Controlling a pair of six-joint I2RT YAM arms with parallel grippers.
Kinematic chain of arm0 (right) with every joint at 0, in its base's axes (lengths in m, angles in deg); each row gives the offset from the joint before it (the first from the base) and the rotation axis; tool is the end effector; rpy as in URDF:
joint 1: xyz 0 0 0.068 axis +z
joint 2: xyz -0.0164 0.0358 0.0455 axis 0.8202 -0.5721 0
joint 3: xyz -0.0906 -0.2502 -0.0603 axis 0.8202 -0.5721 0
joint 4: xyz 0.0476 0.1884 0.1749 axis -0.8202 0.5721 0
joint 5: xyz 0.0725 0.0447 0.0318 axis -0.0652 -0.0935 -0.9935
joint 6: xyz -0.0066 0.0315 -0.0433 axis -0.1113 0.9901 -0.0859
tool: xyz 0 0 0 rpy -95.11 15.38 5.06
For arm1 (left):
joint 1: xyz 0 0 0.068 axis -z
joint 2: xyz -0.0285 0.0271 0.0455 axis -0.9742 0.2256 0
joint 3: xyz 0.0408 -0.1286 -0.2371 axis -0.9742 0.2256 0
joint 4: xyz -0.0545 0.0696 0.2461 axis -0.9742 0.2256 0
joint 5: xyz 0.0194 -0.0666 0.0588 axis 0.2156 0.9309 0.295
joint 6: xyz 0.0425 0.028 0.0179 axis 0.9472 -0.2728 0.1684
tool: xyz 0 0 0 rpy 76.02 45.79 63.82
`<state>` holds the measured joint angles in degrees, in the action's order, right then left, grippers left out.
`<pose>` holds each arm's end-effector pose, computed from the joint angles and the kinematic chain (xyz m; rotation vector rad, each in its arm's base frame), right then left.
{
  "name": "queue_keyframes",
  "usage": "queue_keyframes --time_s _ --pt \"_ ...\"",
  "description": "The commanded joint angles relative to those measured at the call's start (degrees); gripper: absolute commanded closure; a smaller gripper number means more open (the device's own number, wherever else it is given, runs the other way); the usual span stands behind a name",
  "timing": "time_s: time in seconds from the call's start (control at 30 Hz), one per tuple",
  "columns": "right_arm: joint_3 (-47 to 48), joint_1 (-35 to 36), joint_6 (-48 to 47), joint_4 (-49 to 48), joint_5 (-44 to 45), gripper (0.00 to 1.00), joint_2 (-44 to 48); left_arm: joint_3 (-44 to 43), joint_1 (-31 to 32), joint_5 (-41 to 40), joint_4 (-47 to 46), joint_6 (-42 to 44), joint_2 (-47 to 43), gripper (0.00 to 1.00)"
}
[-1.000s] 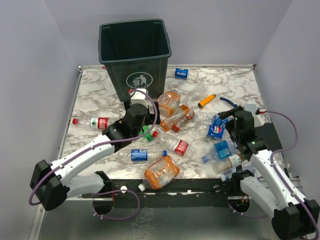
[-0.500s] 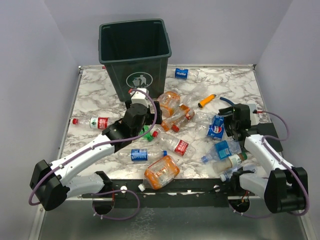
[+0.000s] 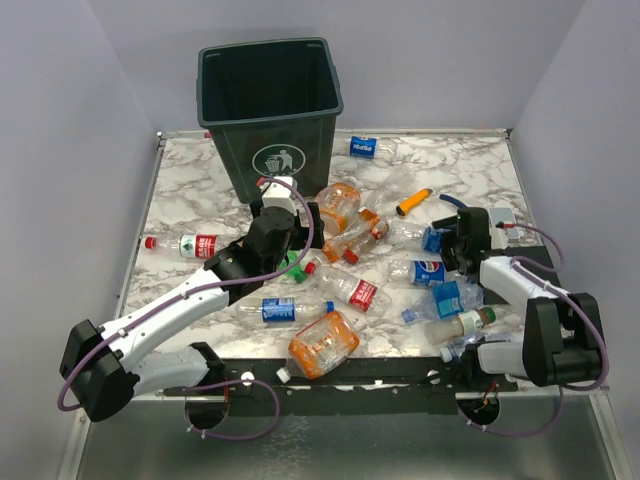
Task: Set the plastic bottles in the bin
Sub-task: Pick up the plastic bottle at the center of the board.
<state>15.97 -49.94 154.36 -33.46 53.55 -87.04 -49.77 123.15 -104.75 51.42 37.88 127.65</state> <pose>0.2486 0.0147 0.1761 1.4483 1.8674 0.4500 0.1866 -0.1729 0.3075 0.0526 1.9418 -0.4207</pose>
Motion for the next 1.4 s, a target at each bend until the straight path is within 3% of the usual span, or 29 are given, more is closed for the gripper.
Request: queue_keyframes --time_s 0.0,0.37,0.6,0.8,0.97,1.07,1.23,1.37 --pt "-0.65 -0.25 0.56 -2.02 -1.04 0.14 -4.05 0.56 0.01 0.82 -1.04 -0.63 -0.3 0.01" --pt "1.65 -0.25 -2.1 -2.78 -3.45 0.22 -10.02 0.61 -0.01 1.28 -1.03 -0.68 0.06 0.01" --pt "2.9 -0.25 -5.45 -5.4 -5.06 0.5 -7.22 0.68 -0.03 0.67 -1.08 -0.33 0.06 0.01" --pt "8.6 -0.25 -19.93 -3.49 -7.49 0.56 3.34 0.69 0.04 -1.05 -1.19 -0.01 -0.57 0.01" --pt "13.0 0.86 -39.3 -4.06 -21.68 0.56 14.03 1.32 0.01 -2.92 -3.99 1.81 -2.63 0.01" --pt "14.45 5.3 -47.85 -3.41 -28.43 0.55 19.64 3.95 0.02 -2.89 -10.83 2.4 -5.73 0.01" --pt "16.7 16.76 -58.1 2.8 -32.73 0.56 24.24 10.95 -0.05 6.31 -29.71 2.03 -13.68 0.01" --pt "16.39 21.35 -62.29 5.88 -37.77 0.56 26.27 6.47 -0.05 17.78 -30.07 6.6 -13.38 0.01"
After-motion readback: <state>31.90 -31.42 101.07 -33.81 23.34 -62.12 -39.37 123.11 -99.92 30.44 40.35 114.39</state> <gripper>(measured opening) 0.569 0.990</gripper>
